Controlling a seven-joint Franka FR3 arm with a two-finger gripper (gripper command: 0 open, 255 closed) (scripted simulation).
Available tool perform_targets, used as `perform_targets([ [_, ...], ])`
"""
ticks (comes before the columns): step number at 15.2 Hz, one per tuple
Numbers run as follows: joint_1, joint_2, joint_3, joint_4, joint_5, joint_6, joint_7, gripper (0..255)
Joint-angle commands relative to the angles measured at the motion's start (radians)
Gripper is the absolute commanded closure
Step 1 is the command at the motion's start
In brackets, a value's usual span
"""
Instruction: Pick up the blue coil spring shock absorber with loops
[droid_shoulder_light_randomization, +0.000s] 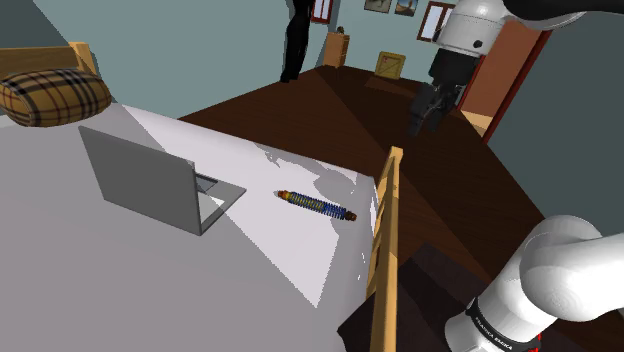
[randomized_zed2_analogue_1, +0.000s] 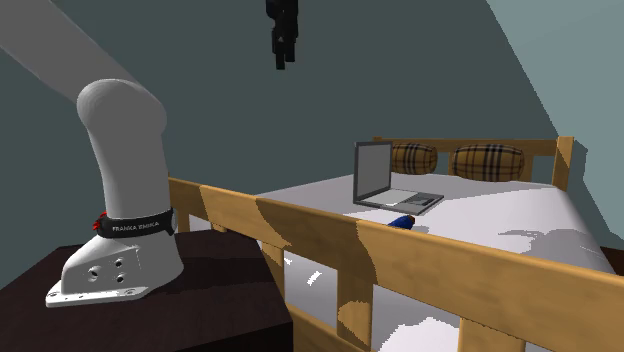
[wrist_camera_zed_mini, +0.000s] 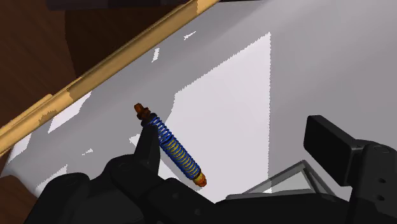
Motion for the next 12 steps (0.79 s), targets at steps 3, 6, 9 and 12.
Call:
perform_targets([
  [3, 0.004, 0.029, -0.01, -0.038, -0.013, 0.065, -0.039, 0],
  [6, 0.008, 0.083, -0.026, -0.086, -0.031, 0.164, -0.095, 0],
  [9, 0.012, 0.151, -0.041, -0.12, -0.049, 0.264, -0.149, 0],
  [12, 0.015, 0.23, -0.055, -0.142, -0.065, 0.364, -0.201, 0],
])
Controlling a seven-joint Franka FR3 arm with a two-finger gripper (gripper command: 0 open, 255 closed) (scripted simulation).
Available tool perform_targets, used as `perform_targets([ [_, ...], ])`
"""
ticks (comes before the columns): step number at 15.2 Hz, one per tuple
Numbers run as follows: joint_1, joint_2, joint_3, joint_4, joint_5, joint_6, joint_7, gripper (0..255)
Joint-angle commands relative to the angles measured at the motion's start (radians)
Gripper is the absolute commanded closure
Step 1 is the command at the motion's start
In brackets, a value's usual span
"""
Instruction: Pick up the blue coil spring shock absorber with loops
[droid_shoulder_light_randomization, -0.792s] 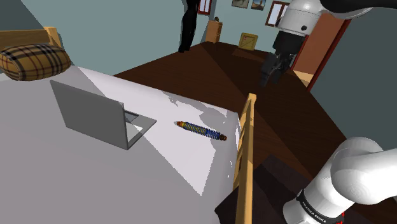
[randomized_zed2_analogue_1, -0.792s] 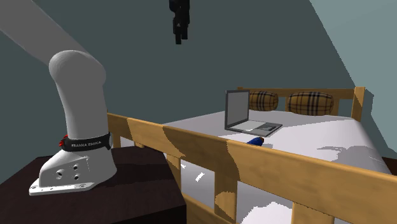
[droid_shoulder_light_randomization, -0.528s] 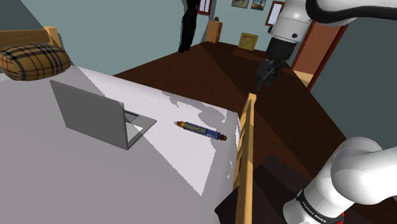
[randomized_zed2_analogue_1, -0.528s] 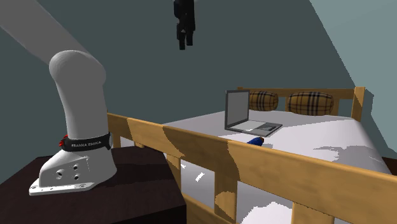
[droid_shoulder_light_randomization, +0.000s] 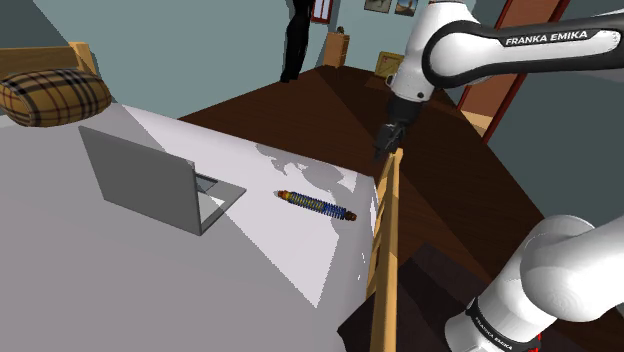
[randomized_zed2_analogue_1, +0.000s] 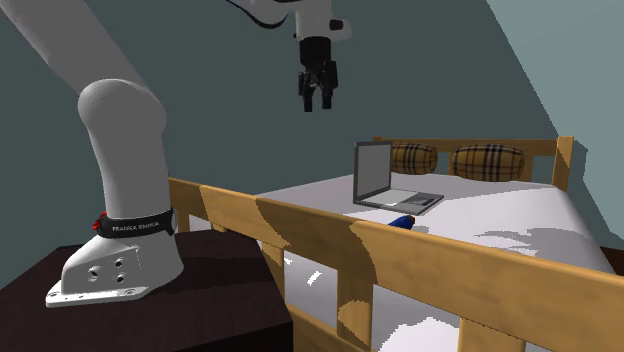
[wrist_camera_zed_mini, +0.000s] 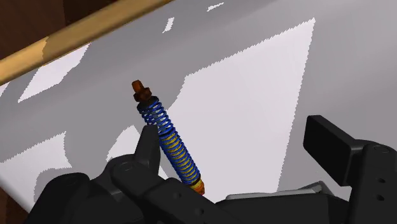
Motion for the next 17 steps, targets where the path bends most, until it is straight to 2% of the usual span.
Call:
perform_targets([
  [1, 0.001, 0.049, -0.011, -0.017, -0.011, 0.067, -0.038, 0],
  [9, 0.006, 0.317, -0.04, 0.003, -0.043, 0.314, -0.167, 0],
  [17, 0.006, 0.621, -0.051, 0.113, -0.063, 0.509, -0.284, 0],
])
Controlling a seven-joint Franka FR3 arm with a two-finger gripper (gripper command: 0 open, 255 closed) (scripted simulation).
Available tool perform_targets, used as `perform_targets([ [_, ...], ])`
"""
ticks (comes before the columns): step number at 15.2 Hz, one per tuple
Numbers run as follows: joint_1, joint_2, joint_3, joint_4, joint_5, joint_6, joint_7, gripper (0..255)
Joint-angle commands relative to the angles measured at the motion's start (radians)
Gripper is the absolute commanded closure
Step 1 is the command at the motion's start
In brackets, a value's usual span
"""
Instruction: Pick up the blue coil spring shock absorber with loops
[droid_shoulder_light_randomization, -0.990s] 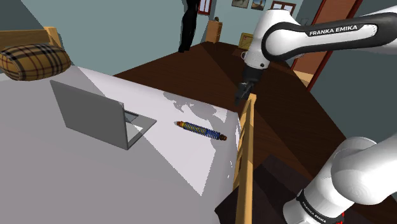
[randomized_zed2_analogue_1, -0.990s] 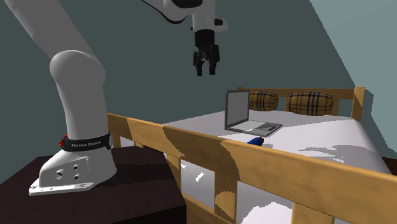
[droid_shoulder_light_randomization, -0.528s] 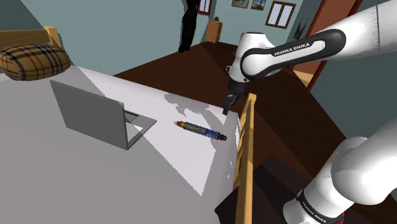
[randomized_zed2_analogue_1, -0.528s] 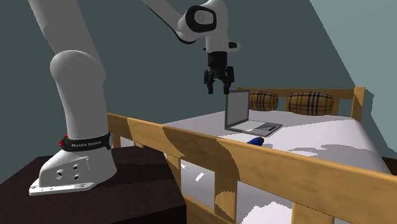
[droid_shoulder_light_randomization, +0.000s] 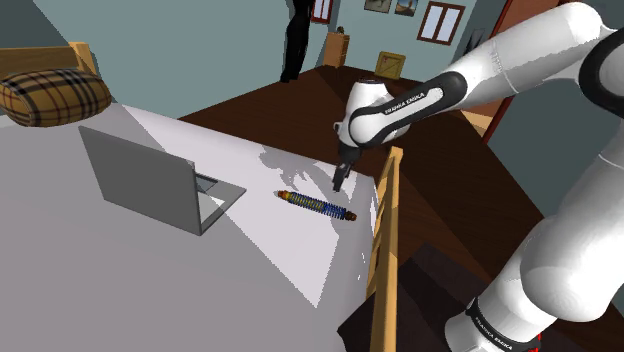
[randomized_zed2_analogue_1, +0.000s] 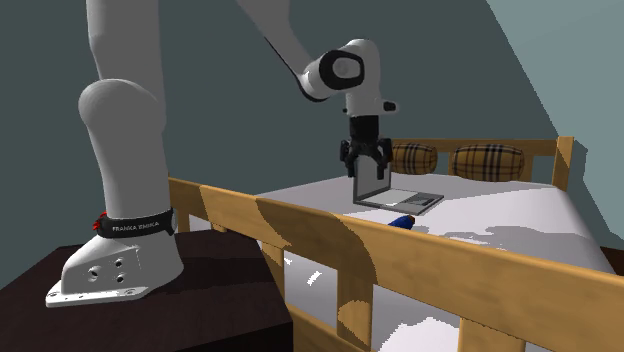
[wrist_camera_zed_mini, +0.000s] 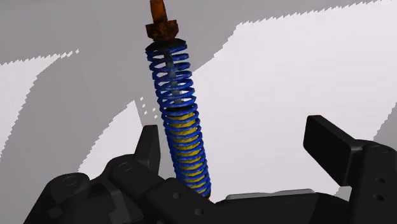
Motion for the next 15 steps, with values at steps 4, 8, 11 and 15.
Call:
perform_targets([
  [4, -0.005, 0.201, 0.0, 0.099, -0.014, 0.105, -0.069, 0],
  [8, -0.01, 0.357, 0.006, 0.206, -0.029, 0.156, -0.114, 0],
  [11, -0.012, 0.453, 0.009, 0.281, -0.04, 0.178, -0.139, 0],
  [15, -0.012, 0.496, 0.008, 0.286, -0.042, 0.217, -0.136, 0],
])
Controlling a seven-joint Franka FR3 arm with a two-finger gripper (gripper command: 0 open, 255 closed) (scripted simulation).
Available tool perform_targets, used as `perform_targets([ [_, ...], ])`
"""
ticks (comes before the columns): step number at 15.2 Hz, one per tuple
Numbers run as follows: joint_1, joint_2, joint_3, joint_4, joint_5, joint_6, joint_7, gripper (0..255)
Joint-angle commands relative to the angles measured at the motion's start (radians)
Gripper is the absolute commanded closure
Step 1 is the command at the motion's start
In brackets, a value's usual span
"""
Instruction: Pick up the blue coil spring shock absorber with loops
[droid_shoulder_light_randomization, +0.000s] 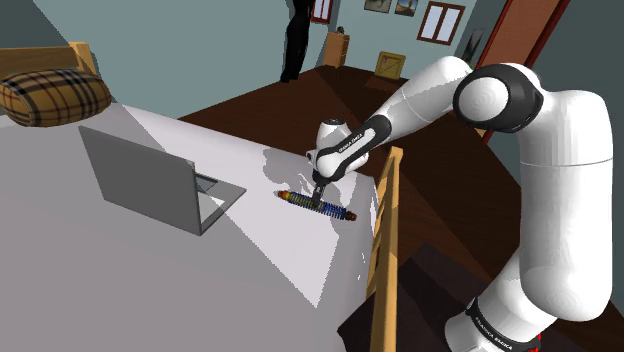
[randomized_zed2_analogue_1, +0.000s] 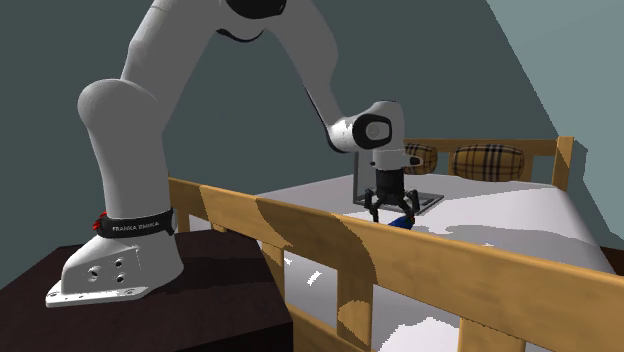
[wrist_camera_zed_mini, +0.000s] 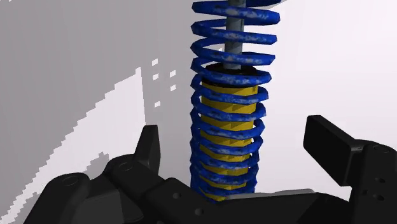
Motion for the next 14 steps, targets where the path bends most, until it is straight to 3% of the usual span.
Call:
perform_targets([
  [1, 0.0, 0.026, 0.0, 0.008, -0.001, 0.019, 0.001, 0],
  [5, 0.0, 0.056, -0.001, 0.013, -0.002, 0.043, 0.003, 0],
  [6, -0.001, 0.054, -0.001, 0.011, -0.002, 0.044, 0.002, 255],
  [14, -0.001, 0.055, -0.001, 0.012, -0.002, 0.044, 0.002, 255],
])
